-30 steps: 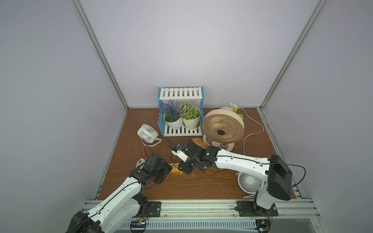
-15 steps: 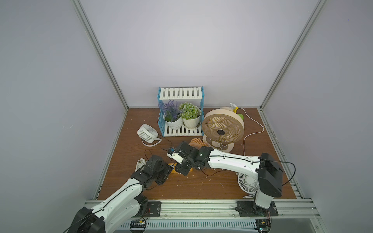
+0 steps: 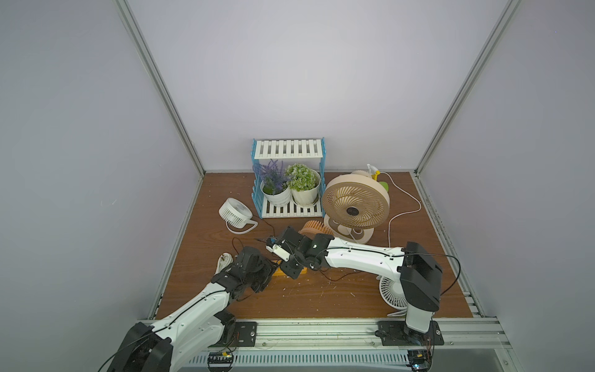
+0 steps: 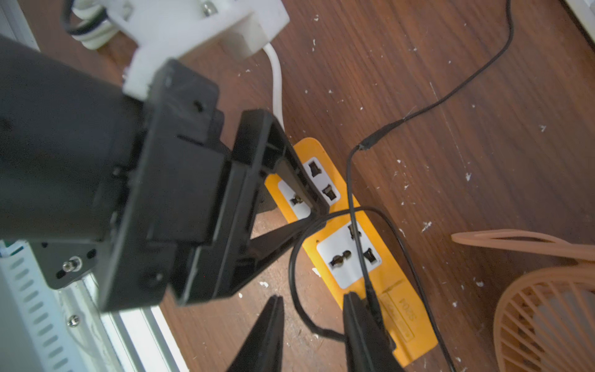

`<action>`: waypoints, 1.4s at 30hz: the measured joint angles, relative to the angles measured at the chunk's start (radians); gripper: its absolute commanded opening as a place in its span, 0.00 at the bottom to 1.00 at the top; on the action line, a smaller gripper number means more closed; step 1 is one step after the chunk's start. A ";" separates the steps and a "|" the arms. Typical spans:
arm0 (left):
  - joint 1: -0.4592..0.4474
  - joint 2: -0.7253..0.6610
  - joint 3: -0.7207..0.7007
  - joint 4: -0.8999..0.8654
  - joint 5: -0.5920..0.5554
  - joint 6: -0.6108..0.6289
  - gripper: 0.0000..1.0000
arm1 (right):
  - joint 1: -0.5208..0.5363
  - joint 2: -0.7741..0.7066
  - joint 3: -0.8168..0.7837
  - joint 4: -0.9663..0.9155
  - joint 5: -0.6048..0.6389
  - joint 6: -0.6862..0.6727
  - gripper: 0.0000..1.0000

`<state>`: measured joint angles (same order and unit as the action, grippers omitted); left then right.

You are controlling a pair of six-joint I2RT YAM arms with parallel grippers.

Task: Unplug the desk fan from the power strip
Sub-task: Remove the plug from the socket.

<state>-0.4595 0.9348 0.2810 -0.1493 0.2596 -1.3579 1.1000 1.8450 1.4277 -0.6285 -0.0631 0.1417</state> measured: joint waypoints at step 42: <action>0.000 0.169 0.165 -0.200 -0.024 -0.013 0.57 | -0.001 -0.029 -0.051 0.076 0.074 0.026 0.00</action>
<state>-0.4595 1.1042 0.4461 -0.3489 0.2356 -1.3705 1.0992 1.8156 1.3769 -0.5526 0.0113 0.1677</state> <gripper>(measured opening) 0.575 0.052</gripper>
